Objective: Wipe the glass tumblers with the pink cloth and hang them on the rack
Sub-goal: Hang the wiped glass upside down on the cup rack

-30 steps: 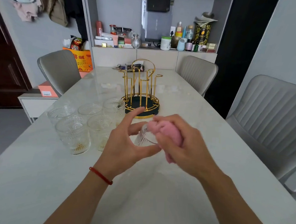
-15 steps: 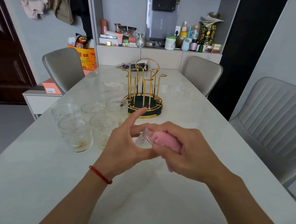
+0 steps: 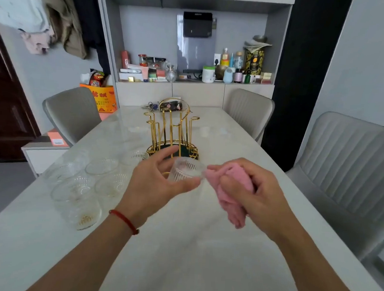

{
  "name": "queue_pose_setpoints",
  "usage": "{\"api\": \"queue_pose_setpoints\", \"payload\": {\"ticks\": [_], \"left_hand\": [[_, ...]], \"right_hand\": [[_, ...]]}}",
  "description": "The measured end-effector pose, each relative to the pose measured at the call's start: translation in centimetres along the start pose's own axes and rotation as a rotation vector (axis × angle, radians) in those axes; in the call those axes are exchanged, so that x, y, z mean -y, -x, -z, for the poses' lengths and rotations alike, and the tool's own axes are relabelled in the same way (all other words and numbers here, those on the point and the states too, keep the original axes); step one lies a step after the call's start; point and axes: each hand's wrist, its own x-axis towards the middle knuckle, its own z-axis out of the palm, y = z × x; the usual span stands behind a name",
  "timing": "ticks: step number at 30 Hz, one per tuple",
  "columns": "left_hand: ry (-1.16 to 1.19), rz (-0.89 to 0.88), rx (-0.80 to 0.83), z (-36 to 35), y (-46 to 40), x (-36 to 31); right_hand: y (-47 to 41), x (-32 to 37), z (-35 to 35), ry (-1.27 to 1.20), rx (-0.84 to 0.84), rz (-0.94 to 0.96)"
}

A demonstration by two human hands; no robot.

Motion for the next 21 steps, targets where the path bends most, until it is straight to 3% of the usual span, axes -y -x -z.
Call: {"api": "queue_pose_setpoints", "payload": {"ticks": [2, 5, 12, 21], "left_hand": [[0.156, 0.049, -0.069, 0.0, -3.2, -1.3], [0.229, 0.046, -0.156, 0.4, -8.9, -3.7], [0.043, 0.005, -0.283, -2.2, -19.3, -6.2], [-0.285, -0.014, -0.301, -5.3, -23.9, -2.7]], "right_hand": [[-0.4, -2.4, 1.7, -0.149, -0.186, -0.113], [-0.8, -5.9, 2.4, -0.279, -0.282, -0.312], [-0.8, -8.4, 3.0, -0.872, -0.446, -0.619], [-1.3, -8.0, 3.4, -0.898, -0.488, -0.670]]}}
